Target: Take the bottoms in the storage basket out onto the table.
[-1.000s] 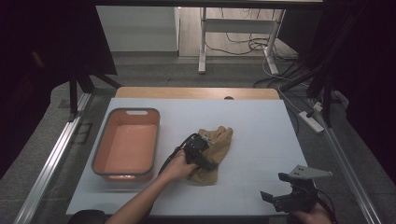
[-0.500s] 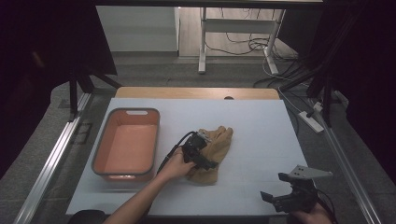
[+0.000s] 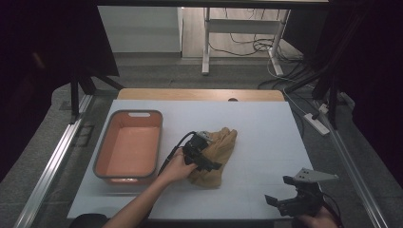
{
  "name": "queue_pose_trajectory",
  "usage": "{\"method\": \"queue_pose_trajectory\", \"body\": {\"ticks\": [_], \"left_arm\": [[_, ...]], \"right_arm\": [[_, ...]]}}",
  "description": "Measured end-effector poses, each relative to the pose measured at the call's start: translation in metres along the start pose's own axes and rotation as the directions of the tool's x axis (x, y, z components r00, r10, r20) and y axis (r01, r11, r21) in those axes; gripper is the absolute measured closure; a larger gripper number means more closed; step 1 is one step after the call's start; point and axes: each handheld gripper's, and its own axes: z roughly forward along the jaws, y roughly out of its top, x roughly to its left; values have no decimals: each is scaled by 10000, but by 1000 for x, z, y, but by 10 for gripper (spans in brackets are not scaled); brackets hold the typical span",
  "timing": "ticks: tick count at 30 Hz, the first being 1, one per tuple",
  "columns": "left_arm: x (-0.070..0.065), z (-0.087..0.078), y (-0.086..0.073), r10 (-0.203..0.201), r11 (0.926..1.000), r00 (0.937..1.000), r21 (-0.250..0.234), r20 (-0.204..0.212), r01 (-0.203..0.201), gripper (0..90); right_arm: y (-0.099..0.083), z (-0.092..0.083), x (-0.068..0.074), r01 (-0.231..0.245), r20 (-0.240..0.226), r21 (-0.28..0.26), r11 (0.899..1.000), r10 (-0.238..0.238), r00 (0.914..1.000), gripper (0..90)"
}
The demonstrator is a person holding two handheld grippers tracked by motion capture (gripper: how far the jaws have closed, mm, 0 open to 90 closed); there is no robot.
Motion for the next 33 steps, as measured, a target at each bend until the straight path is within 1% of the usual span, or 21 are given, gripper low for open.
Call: {"method": "queue_pose_trajectory", "body": {"ticks": [14,22,26,33], "left_arm": [[-1,-17,3,-106,9984,9999,-565,-75,102,0],[-1,-26,3,-181,9962,9998,-857,46,185,0],[-1,-30,3,-250,9938,9995,-1080,204,271,0],[-3,-38,4,-143,9921,9997,-1240,212,168,0]], "right_arm": [[0,0,0,25,0,11,10000,-25,10000,8],[0,0,0,21,-3,13,10000,-21,10000,8],[0,0,0,21,0,8,10000,-21,10000,8],[0,0,0,15,4,-2,10000,-15,10000,8]]}}
